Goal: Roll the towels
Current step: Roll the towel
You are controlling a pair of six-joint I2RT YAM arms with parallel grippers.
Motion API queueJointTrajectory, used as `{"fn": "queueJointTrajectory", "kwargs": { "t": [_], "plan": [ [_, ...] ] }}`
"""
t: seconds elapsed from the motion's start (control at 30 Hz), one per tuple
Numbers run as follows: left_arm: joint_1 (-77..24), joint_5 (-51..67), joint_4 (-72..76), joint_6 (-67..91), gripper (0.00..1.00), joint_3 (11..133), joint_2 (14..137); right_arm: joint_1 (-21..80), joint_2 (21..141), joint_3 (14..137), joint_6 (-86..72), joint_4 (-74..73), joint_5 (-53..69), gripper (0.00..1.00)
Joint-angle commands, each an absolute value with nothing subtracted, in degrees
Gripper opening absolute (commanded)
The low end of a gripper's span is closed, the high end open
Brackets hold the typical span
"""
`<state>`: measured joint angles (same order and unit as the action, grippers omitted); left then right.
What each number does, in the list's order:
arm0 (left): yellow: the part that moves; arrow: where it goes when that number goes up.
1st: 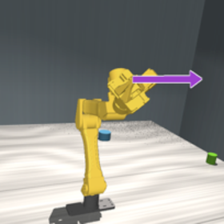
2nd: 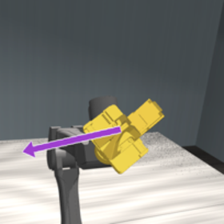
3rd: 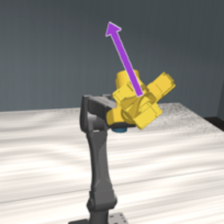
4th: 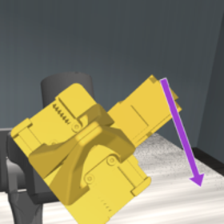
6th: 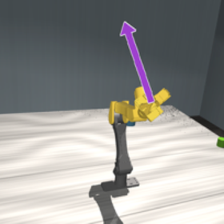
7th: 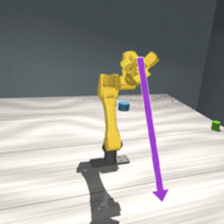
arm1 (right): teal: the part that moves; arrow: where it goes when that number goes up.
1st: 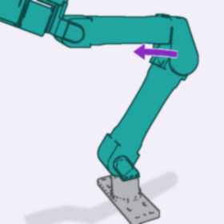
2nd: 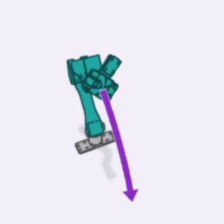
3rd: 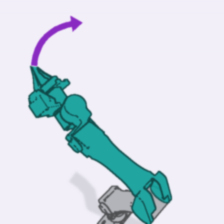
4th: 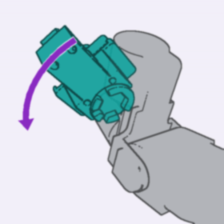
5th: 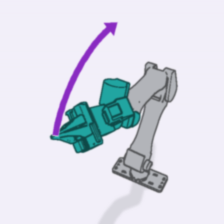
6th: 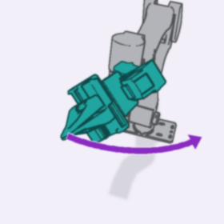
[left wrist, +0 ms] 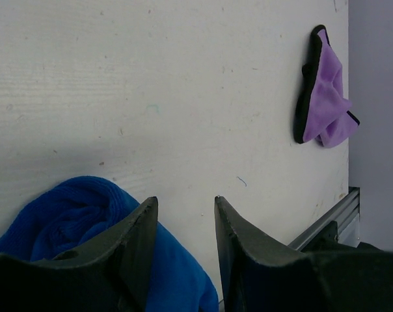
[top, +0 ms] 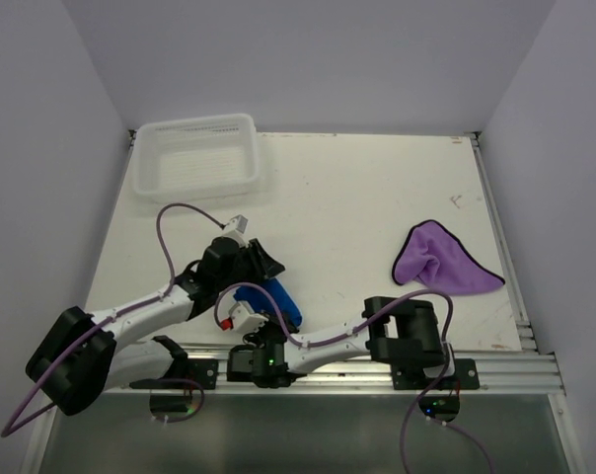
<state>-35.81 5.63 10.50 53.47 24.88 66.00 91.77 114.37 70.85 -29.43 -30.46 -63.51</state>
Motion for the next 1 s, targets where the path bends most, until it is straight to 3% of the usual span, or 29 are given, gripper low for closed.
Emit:
{"fn": "queueJointTrajectory", "kwargs": {
  "t": [0.0,0.1,0.33,0.57,0.87,0.97],
  "plan": [
    [-36.21,6.59,14.5,54.67,0.44,23.47,64.95,92.02,115.31,73.82,-29.36,-31.64,-63.02,0.0],
    [-36.3,6.33,14.24,54.41,0.44,22.77,64.78,92.02,115.31,74.62,-28.83,-31.47,-62.58,0.0],
    [-36.3,4.66,14.15,53.79,0.44,20.05,65.39,91.85,112.08,73.04,-28.83,-29.19,-59.77,0.15],
    [-36.39,2.73,14.41,53.0,0.44,18.98,67.06,91.85,101.71,64.7,-28.48,-20.58,-51.78,0.4],
    [-36.39,2.29,13.89,52.56,0.44,19.16,67.41,89.22,86.85,53.11,-32.6,-12.58,-43.26,0.47],
    [-36.39,1.76,13.36,52.47,0.43,18.72,66.8,85.19,82.71,48.54,-34.36,-8.36,-36.35,0.54]
  ]
}}
